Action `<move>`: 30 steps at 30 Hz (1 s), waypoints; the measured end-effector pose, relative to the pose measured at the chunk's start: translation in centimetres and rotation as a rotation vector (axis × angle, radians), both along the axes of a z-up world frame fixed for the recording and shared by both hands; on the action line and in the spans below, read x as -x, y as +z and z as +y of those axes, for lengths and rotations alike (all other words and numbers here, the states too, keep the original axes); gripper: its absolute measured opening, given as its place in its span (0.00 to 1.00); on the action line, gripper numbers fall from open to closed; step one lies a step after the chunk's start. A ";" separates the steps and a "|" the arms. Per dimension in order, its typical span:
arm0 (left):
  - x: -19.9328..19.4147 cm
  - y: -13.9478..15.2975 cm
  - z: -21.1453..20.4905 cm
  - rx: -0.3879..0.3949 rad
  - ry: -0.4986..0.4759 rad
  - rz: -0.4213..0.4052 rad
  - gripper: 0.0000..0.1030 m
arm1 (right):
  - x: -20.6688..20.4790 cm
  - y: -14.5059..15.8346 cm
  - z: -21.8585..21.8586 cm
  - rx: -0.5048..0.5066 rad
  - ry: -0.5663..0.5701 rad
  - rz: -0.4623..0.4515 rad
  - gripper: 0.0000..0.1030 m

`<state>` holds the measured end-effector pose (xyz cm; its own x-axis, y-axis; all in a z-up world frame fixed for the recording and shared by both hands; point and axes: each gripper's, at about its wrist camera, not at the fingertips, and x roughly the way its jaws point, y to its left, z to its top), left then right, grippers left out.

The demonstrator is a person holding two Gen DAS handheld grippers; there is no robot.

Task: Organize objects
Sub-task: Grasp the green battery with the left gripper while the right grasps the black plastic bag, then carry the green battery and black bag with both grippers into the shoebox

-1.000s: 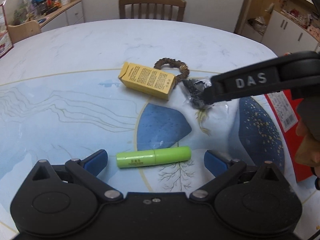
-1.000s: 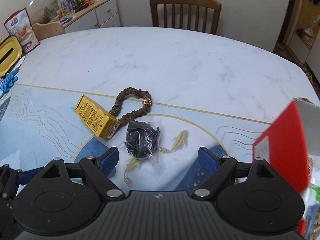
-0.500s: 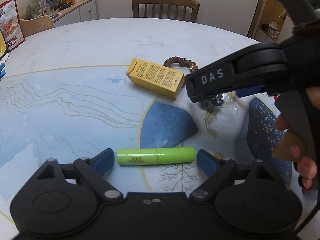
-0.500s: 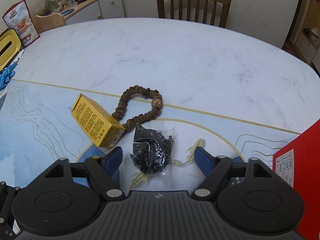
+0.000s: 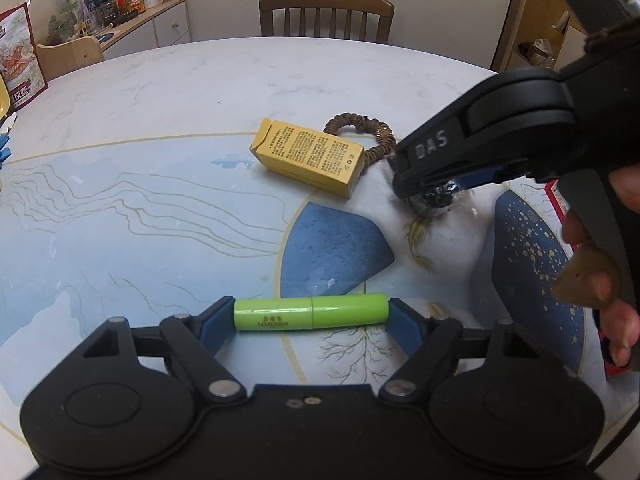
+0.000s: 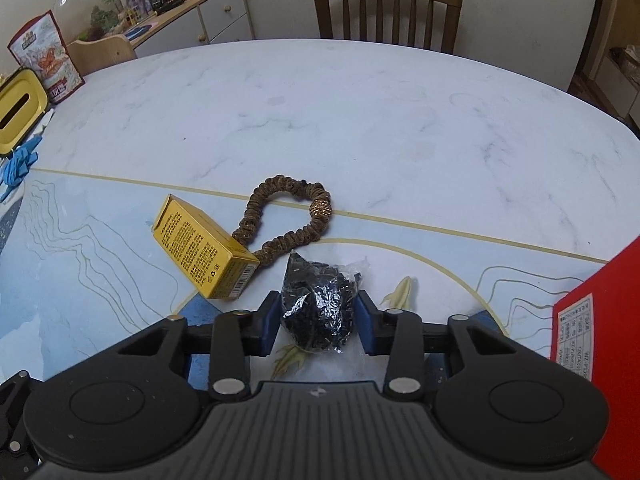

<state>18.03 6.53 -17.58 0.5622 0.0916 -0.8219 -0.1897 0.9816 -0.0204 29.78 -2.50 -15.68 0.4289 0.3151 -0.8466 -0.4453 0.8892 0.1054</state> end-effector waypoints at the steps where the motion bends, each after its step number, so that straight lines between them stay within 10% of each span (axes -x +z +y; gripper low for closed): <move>1: 0.0 0.0 0.0 0.002 0.001 0.001 0.78 | 0.1 0.1 -0.1 -0.002 0.001 0.001 0.35; 30: 1.7 9.4 -1.8 0.066 -0.141 -0.163 0.78 | 8.1 10.5 -9.5 -0.101 -0.085 -0.074 0.34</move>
<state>16.35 4.77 -8.22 0.6912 -0.0483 -0.7210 -0.0394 0.9938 -0.1044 21.69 -11.97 -5.22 0.5176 0.3568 -0.7776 -0.3784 0.9106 0.1660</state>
